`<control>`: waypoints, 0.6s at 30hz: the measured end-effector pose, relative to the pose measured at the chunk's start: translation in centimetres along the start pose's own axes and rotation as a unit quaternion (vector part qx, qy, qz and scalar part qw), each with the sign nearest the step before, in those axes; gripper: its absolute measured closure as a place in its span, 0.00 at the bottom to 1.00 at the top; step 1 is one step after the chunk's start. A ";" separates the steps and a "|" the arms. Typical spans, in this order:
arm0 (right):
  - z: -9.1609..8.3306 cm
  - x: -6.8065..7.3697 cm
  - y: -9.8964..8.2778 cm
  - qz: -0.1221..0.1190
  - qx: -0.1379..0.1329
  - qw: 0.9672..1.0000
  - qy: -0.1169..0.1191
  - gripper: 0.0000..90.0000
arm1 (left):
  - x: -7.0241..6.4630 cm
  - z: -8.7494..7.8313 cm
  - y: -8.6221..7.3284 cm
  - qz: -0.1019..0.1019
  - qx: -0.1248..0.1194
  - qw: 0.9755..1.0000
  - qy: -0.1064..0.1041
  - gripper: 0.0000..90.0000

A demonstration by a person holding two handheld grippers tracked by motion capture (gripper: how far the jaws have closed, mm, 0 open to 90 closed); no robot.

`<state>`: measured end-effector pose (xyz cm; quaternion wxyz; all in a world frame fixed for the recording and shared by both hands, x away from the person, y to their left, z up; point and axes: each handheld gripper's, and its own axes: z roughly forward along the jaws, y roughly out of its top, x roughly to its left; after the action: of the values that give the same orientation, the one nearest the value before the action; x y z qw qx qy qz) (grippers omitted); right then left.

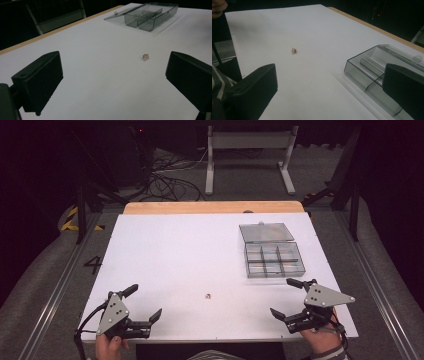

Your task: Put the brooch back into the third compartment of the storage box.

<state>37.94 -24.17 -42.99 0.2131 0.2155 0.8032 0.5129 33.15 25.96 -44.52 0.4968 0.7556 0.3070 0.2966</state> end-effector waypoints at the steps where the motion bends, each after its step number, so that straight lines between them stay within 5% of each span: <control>1: 0.0 0.0 0.1 0.001 0.000 1.000 0.000 0.01 | 0.0 0.0 0.0 0.000 0.000 1.000 0.000 0.02; 18: 1.5 -0.2 2.4 -0.005 0.006 1.000 0.025 0.01 | 0.0 0.2 0.0 0.000 0.005 1.000 -0.001 0.02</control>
<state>39.26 -22.29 -41.38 0.1943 0.2006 0.8124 0.5119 33.27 25.88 -44.61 0.4935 0.7582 0.3078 0.2946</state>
